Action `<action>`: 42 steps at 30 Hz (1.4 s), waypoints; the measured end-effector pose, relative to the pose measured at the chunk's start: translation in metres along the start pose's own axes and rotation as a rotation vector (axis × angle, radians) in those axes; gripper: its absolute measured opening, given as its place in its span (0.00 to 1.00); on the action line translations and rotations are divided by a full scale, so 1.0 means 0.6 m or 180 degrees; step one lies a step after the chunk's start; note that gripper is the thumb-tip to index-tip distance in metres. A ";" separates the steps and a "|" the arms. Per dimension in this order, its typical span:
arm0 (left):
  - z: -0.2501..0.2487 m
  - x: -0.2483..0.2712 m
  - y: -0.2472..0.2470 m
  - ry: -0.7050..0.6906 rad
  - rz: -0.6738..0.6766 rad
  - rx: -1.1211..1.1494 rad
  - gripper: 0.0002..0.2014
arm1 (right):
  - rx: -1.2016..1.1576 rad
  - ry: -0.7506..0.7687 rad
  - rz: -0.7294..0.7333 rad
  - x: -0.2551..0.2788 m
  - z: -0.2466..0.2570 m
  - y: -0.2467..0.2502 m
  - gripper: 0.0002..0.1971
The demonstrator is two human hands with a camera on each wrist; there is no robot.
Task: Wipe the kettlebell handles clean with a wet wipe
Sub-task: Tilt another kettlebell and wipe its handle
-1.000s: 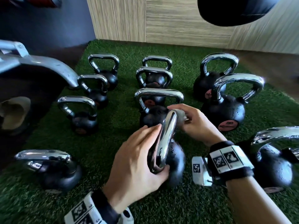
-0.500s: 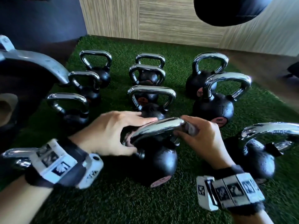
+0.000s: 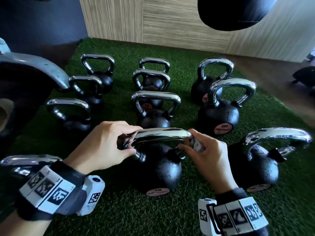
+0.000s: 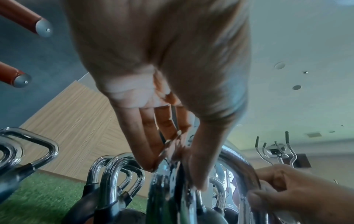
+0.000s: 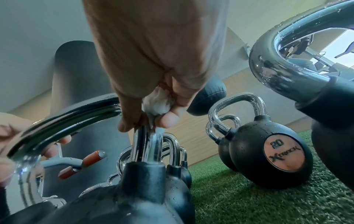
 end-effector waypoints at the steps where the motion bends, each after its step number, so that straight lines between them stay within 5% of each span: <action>1: -0.003 0.001 0.001 0.0010 -0.0001 -0.0020 0.31 | 0.0032 0.0010 0.0005 -0.002 0.003 0.001 0.18; 8: -0.087 -0.041 0.007 -0.0278 -0.0106 0.0143 0.33 | 0.0599 -0.0429 0.0949 -0.013 -0.006 0.026 0.15; 13: -0.234 -0.108 -0.074 -0.0539 -0.0391 0.0834 0.32 | 0.0239 -0.0930 0.0695 0.015 -0.020 0.161 0.23; 23: -0.296 -0.116 -0.429 0.0741 0.0730 0.2431 0.53 | 0.0060 -0.1725 -0.0051 0.063 -0.085 0.426 0.23; 28: -0.303 -0.175 -0.501 0.1678 0.0077 0.2998 0.56 | 0.0858 -0.1544 0.0189 -0.013 -0.123 0.486 0.21; 32: -0.318 -0.181 -0.534 0.2585 -0.0642 0.3126 0.51 | 0.0728 -0.1348 0.0258 -0.089 -0.137 0.496 0.18; 38: -0.335 -0.174 -0.530 0.2630 -0.1117 0.2935 0.53 | 0.0300 -0.1218 0.0071 -0.132 -0.143 0.497 0.15; 42: -0.322 -0.171 -0.539 0.2591 -0.1102 0.2877 0.57 | -0.0171 -0.1573 -0.0003 -0.113 -0.174 0.473 0.15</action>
Point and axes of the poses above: each hand's wrist, its own x-axis away from the middle knuckle, its own y-axis out of the back of the hand, z = x × y, the point moved 9 cm from there along -x, towards the middle knuckle, and after that the axes turned 5 degrees about -y, right-handed, at the moved point
